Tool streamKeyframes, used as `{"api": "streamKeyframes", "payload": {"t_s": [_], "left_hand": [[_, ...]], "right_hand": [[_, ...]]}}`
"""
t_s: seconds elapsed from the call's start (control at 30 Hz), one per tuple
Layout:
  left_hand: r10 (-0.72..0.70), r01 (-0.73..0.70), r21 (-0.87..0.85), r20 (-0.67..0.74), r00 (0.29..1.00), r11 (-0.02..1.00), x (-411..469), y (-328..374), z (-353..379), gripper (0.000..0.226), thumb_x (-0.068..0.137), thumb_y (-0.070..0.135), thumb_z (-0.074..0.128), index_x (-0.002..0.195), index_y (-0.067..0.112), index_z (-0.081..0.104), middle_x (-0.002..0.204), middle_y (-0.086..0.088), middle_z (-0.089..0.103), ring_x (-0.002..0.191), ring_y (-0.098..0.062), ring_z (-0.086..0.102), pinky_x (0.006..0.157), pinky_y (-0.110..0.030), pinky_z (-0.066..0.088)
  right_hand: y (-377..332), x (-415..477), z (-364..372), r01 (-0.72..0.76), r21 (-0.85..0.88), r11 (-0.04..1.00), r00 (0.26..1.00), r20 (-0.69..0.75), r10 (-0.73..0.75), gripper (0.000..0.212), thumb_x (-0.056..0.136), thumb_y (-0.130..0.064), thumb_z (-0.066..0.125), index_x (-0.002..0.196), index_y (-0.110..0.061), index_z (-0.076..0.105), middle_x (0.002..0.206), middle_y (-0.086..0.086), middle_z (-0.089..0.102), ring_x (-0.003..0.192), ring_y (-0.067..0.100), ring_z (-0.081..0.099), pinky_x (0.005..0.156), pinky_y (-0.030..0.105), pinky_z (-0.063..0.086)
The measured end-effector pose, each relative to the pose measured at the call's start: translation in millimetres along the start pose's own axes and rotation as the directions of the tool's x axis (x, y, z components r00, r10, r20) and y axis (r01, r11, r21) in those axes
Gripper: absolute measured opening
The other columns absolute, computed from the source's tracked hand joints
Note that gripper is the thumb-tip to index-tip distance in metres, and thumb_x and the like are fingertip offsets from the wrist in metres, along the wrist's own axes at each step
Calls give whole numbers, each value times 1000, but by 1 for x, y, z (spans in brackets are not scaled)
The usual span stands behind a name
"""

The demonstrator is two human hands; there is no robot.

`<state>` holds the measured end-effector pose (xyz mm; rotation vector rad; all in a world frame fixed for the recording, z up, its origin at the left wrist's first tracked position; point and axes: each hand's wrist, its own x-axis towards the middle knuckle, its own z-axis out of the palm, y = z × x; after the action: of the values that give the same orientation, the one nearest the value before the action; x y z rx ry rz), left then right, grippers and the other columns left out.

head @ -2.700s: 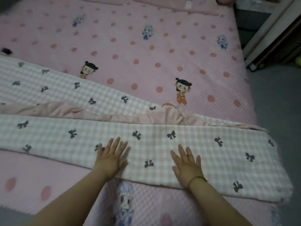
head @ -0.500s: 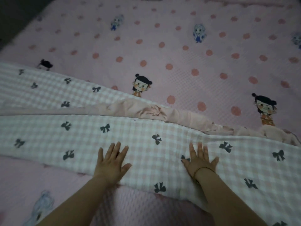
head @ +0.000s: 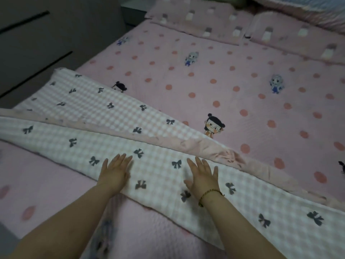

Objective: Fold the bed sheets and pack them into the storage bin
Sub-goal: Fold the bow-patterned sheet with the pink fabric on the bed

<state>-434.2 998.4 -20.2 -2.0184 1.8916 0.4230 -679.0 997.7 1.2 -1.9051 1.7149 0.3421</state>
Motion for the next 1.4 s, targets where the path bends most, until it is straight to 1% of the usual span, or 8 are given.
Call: {"api": "streamKeyframes", "payload": {"t_s": [0.27,0.4,0.67,0.83,0.93,1.17,1.27,1.4], "left_hand": [[111,-115,62,66,992,991,140,-141,-37,71,93,30,49,148,24,5,157,-1,4,144,-18,2,115,-41,-3],[156,-190,124,241,958,974,184,-197,-46,76,84,45,59,146,25,19,146,-1,35,135,-19,30,114,-42,4],[316,-364,203,236,919,909,203,-242,-48,46,83,49,57,123,28,50,125,2,49,119,-18,42,106,-33,18],[349,-358,-77,-108,931,930,220,-247,-84,27,84,36,63,103,16,59,92,-7,67,76,-18,46,69,-27,26],[370,-413,-81,-314,874,907,254,-228,-118,26,85,35,61,99,13,60,74,-6,59,75,-25,48,76,-29,27],[462,-425,180,-353,814,887,329,-160,-104,30,94,31,45,120,19,57,118,-9,57,119,-27,40,104,-38,5],[378,-349,156,-237,895,924,345,-155,-64,52,99,38,30,148,29,16,155,-9,12,143,-24,2,111,-49,-14],[301,-289,92,-163,940,953,364,-162,-33,55,97,47,11,146,32,-11,156,-3,-16,143,-19,-17,99,-45,-32]], "right_hand": [[-135,130,1,-84,-43,996,996,3,84,64,94,-37,42,147,-28,7,157,-2,-2,144,21,-4,114,49,-6],[-168,168,7,-159,-100,982,982,85,167,73,91,-41,47,148,-23,4,155,-2,12,144,20,4,113,51,-7],[-186,168,-1,-176,-209,962,972,117,203,40,94,-40,40,129,-21,45,127,1,50,122,22,39,109,36,19],[-179,166,1,-177,20,984,927,-331,174,16,88,-16,56,98,-8,64,90,9,66,90,27,61,106,45,25],[-170,184,-17,-249,37,968,805,-548,228,9,72,-6,63,78,-1,67,65,14,64,66,34,62,88,53,42],[-150,238,-36,-507,51,861,807,-324,494,41,95,-14,36,136,-10,32,140,15,33,134,30,22,115,43,0],[-152,261,-9,-524,15,851,833,-196,517,59,96,-10,22,147,-18,-7,155,11,-9,143,29,-10,114,46,-11],[-150,282,12,-557,-46,829,823,-164,544,60,97,-11,14,143,-17,-24,152,10,-26,141,27,-22,111,48,-16]]}}
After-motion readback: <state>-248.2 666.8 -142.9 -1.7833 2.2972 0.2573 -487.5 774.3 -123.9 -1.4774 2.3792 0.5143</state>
